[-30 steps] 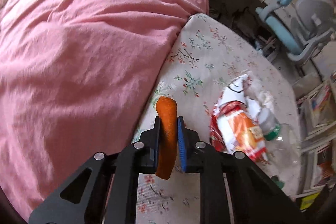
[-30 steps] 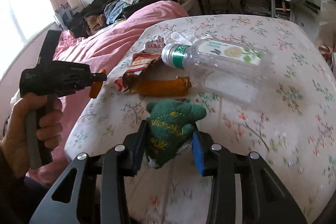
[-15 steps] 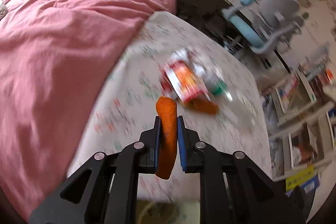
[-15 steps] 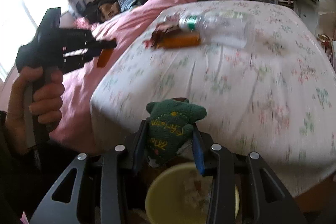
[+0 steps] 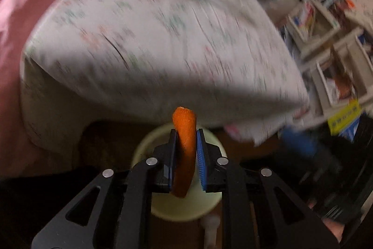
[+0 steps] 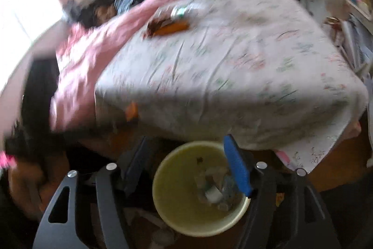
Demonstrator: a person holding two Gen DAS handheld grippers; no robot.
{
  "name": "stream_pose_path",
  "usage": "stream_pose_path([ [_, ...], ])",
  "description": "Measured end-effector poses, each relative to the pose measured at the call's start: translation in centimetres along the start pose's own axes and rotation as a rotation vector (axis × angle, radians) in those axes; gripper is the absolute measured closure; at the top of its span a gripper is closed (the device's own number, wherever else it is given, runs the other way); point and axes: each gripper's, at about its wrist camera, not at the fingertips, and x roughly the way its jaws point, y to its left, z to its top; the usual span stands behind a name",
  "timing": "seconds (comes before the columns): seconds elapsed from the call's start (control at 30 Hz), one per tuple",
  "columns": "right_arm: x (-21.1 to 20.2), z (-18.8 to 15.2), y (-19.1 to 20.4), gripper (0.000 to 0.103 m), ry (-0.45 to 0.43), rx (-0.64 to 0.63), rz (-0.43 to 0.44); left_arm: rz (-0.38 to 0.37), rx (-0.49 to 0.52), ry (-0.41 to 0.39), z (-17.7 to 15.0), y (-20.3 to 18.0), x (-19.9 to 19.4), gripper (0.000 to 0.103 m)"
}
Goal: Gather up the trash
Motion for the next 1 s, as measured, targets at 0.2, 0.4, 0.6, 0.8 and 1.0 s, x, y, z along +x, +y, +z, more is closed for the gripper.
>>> stream_pose_path([
  [0.2,-1.4,0.1,-0.7,0.028,-0.105,0.039,-0.012,0.222,0.154,-0.151,-1.0,-2.6,-1.5,0.050],
  [0.4,-1.8,0.1,-1.2,0.027,-0.138,0.057,-0.035,0.360,0.214,-0.311,-0.4,-3.9,-3.7,0.039],
  [0.6,-1.8,0.0,-1.4,0.023,-0.134,0.052,-0.048,0.380,0.195,-0.365,0.2,-3.7,-4.8,0.032],
  [0.8,-1.3,-0.2,-1.3,0.021,-0.128,0.045,-0.062,0.381,0.179,-0.383,0.3,-3.6,-4.8,0.030],
  [1.0,-1.3,-0.3,-1.3,0.017,-0.130,0.038,-0.077,0.386,0.179,-0.398,0.3,-3.8,-4.9,0.028],
])
